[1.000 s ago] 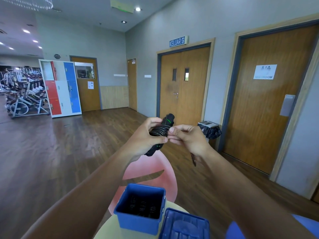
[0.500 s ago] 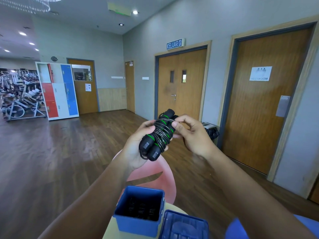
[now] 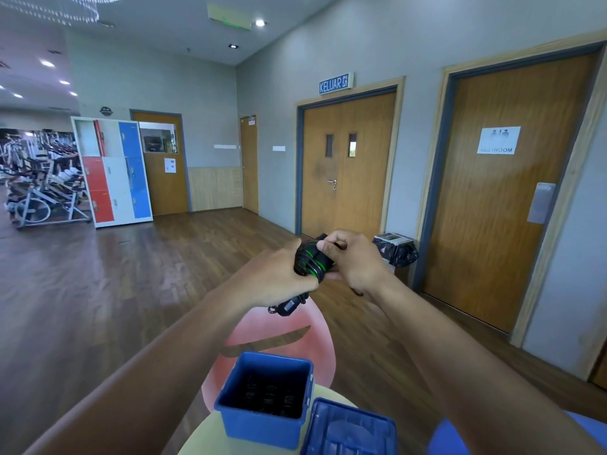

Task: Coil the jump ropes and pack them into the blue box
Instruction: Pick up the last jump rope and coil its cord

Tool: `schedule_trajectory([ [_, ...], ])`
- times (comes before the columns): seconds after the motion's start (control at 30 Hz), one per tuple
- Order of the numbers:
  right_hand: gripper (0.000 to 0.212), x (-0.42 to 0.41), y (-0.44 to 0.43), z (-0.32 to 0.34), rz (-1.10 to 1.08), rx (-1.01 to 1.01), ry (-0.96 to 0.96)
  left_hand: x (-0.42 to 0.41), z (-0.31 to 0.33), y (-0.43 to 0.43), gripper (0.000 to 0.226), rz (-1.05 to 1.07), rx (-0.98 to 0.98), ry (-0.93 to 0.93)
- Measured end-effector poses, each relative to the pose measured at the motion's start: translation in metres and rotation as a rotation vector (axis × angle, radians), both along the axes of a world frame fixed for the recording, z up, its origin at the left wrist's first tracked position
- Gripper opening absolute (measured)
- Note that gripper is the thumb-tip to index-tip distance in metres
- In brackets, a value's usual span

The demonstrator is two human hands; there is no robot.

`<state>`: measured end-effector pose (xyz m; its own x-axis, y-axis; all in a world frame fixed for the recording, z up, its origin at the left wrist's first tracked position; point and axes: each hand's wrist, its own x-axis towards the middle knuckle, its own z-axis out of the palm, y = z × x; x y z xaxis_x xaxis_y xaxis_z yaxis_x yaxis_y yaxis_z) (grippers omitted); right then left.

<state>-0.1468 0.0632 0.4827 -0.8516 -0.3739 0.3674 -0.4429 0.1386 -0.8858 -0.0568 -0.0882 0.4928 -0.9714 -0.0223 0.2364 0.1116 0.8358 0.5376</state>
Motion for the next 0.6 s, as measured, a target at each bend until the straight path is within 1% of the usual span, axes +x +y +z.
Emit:
schedule_trajectory([
  [0.07, 0.018, 0.0, -0.005, 0.002, 0.011, 0.061, 0.015, -0.003, -0.006, 0.001, 0.065, 0.031, -0.074, -0.069],
  [0.1, 0.017, 0.0, -0.007, 0.003, 0.022, 0.096, 0.036, -0.005, -0.01, 0.0, 0.074, 0.057, -0.123, -0.063],
  [0.13, 0.016, 0.001, -0.007, 0.005, 0.041, 0.131, 0.063, -0.006, -0.013, 0.0, 0.078, 0.076, -0.148, -0.032],
  [0.2, 0.011, 0.002, -0.002, 0.007, 0.105, 0.216, 0.144, -0.008, -0.017, -0.006, 0.076, 0.097, -0.138, 0.043],
  [0.27, 0.006, 0.002, 0.006, 0.007, 0.139, 0.347, 0.309, -0.006, -0.018, -0.01, 0.074, 0.113, -0.108, 0.083],
  [0.3, 0.007, 0.001, 0.01, 0.008, 0.138, 0.409, 0.41, -0.005, -0.018, -0.01, 0.073, 0.12, -0.082, 0.099],
  [0.37, 0.015, -0.004, 0.016, 0.007, 0.138, 0.45, 0.562, -0.002, -0.02, -0.009, 0.065, 0.122, 0.031, 0.132],
  [0.43, 0.027, -0.009, 0.018, 0.005, 0.154, 0.424, 0.67, 0.0, -0.02, -0.005, 0.052, 0.112, 0.206, 0.147],
  [0.5, 0.034, -0.011, 0.018, 0.002, 0.137, 0.383, 0.701, 0.001, -0.017, -0.002, 0.045, 0.056, 0.386, 0.137],
  [0.6, 0.035, -0.009, 0.02, 0.003, 0.103, 0.322, 0.675, 0.0, -0.015, 0.001, 0.047, -0.085, 0.642, 0.111],
])
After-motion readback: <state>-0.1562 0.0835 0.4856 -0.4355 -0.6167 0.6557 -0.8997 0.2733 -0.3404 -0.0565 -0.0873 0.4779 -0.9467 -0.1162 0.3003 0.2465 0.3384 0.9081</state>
